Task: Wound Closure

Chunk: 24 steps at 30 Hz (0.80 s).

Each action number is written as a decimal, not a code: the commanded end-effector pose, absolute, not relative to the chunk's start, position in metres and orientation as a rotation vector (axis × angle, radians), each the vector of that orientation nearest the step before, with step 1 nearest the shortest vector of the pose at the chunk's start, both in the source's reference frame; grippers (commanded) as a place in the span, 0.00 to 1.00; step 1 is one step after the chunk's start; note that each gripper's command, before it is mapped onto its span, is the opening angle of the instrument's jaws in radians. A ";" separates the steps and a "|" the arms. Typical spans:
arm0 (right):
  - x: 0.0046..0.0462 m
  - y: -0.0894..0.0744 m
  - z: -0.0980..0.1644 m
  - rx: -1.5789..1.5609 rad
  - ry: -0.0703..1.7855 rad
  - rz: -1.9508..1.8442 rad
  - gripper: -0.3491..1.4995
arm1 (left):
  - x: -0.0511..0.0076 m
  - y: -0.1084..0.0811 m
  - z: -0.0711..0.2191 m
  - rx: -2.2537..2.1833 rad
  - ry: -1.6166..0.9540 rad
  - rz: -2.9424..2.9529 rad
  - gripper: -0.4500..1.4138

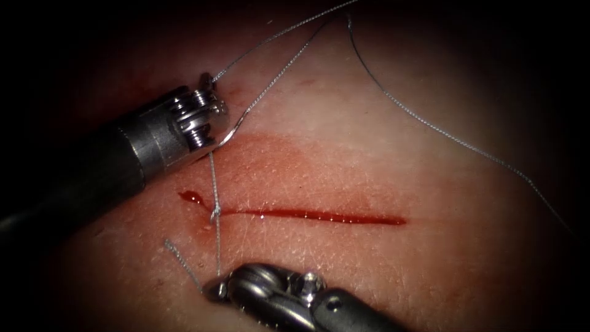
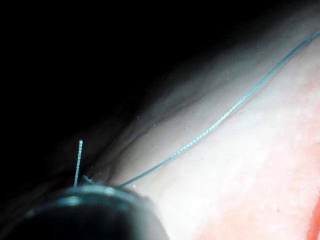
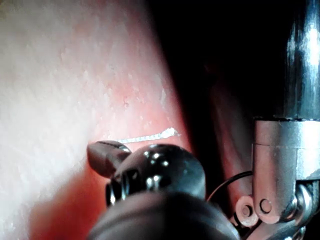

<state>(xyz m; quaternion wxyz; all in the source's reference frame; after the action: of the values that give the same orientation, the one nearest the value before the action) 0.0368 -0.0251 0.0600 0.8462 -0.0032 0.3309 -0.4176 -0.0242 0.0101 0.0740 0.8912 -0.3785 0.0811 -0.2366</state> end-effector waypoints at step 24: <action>0.0372 -0.025 0.059 -0.012 0.708 -0.844 0.00 | -0.0240 0.012 0.073 -0.791 0.148 -0.491 0.00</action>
<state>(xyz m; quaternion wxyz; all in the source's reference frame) 0.0367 -0.0261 0.0598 0.8518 -0.0021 0.3372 -0.4008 -0.0235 0.0104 0.0737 0.8923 -0.3787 0.0734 -0.2344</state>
